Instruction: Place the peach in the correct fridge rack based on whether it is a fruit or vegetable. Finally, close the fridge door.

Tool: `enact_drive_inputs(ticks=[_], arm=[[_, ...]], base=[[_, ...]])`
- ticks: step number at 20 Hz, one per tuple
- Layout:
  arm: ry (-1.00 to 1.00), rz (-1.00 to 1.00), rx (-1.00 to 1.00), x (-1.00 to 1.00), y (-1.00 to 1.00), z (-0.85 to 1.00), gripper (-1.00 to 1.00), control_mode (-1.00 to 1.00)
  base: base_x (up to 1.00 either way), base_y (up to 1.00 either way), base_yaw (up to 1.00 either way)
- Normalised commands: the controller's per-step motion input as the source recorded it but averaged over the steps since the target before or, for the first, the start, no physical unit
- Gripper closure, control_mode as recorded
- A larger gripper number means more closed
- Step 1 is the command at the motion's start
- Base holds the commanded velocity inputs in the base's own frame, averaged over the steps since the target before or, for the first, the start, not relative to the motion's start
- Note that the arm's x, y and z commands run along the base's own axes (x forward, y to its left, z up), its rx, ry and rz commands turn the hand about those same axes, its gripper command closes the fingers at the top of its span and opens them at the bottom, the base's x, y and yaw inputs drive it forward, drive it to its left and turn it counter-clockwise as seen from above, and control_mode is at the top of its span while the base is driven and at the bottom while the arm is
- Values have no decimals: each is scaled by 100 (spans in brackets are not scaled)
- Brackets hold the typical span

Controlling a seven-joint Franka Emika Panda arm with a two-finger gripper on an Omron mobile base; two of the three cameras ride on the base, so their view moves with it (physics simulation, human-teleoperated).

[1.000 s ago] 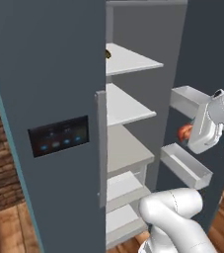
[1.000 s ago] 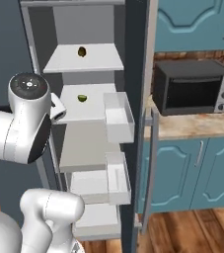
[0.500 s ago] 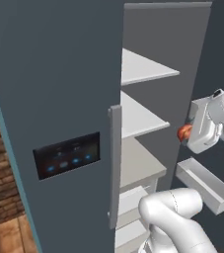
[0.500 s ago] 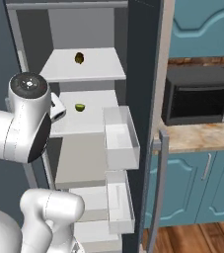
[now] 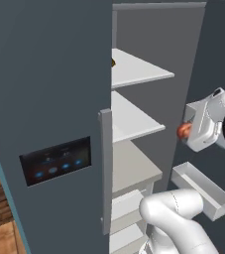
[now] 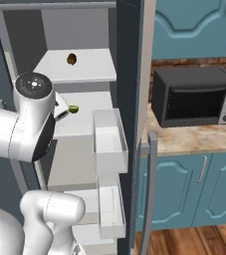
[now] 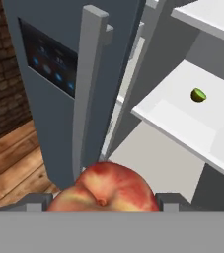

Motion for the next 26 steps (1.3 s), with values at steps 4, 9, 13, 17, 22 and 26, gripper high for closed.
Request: enact_drive_inputs(ticks=[4, 9, 13, 17, 22, 26], arm=[[-8, 0, -2, 58, 11, -10, 100, -100], [-8, 0, 0, 46, 1, -17, 100, -100], [-4, 0, -1, 23, 0, -32, 100, -100], [-3, 0, -3, 28, 0, -37, 100, -100], [-5, 0, -4, 26, 2, -29, 100, -100], [-4, 0, -5, 38, 1, -34, 100, -100]], base=[[0, 0, 0], [0, 0, 0], [0, 0, 0], [0, 0, 0], [0, 0, 0], [0, 0, 0]])
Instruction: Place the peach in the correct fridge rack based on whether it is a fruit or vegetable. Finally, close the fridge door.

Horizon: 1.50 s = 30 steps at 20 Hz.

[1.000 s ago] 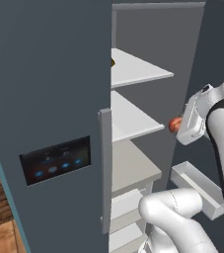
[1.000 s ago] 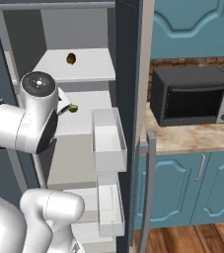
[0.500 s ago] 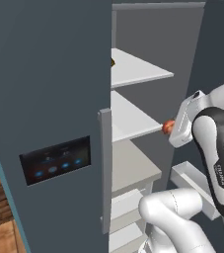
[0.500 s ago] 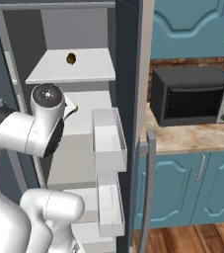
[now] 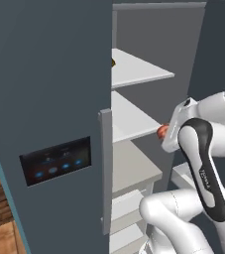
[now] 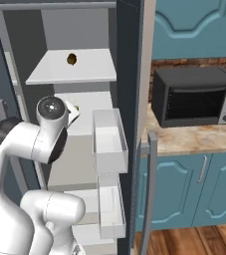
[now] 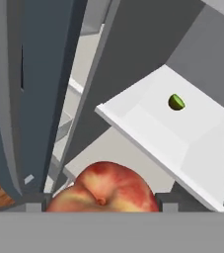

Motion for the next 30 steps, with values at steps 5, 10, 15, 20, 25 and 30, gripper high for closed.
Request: enact_drive_inputs(ticks=[5, 10, 15, 20, 25, 30], arm=[[-3, 0, -2, 53, 0, -29, 100, -100], [-8, 3, 0, 57, 0, -20, 100, -100], [-3, 2, 0, 64, 0, -15, 100, -100], [1, 0, 0, 66, 0, -6, 100, -100], [2, 0, 0, 65, 0, 0, 100, -100], [0, 0, 0, 61, 0, -4, 100, -100]], base=[[0, 0, 0], [0, 0, 0], [0, 0, 0], [0, 0, 0], [0, 0, 0], [0, 0, 0]])
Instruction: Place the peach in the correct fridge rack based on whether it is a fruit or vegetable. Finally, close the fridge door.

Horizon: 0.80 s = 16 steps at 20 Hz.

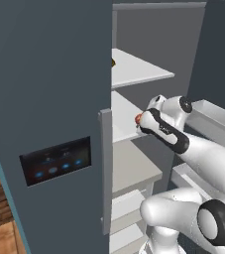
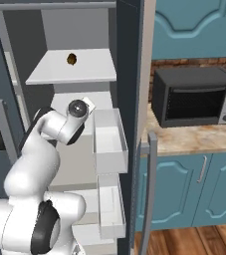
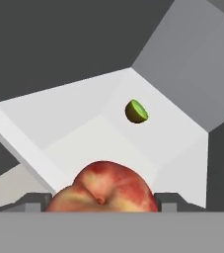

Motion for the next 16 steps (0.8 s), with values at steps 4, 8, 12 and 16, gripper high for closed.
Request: enact_drive_inputs(ticks=[4, 8, 12, 16], arm=[[0, 0, -1, 50, 1, -25, 100, -100], [0, 0, -1, 49, 2, -30, 100, -100], [0, 0, -1, 58, 4, -30, 100, -100], [0, 0, 0, 59, 1, -26, 100, -100]], base=[[0, 0, 0], [0, 0, 0], [0, 0, 0], [0, 0, 0]])
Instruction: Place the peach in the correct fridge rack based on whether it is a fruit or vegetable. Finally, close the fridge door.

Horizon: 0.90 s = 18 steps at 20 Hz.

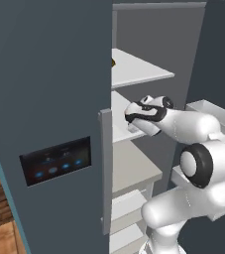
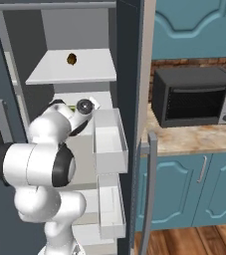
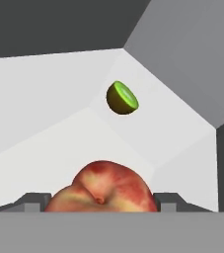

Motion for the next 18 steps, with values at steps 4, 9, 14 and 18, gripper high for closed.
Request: enact_drive_inputs(ticks=[4, 9, 14, 18], arm=[[0, 0, -4, 57, 11, -35, 100, -100], [0, 0, -5, 57, 15, -32, -100, -100], [-2, 0, -1, 49, 2, -9, -100, -100], [-11, 0, 0, 23, 0, 0, -100, -100]], base=[[0, 0, 0], [0, 0, 0], [0, 0, 0], [0, 0, 0]])
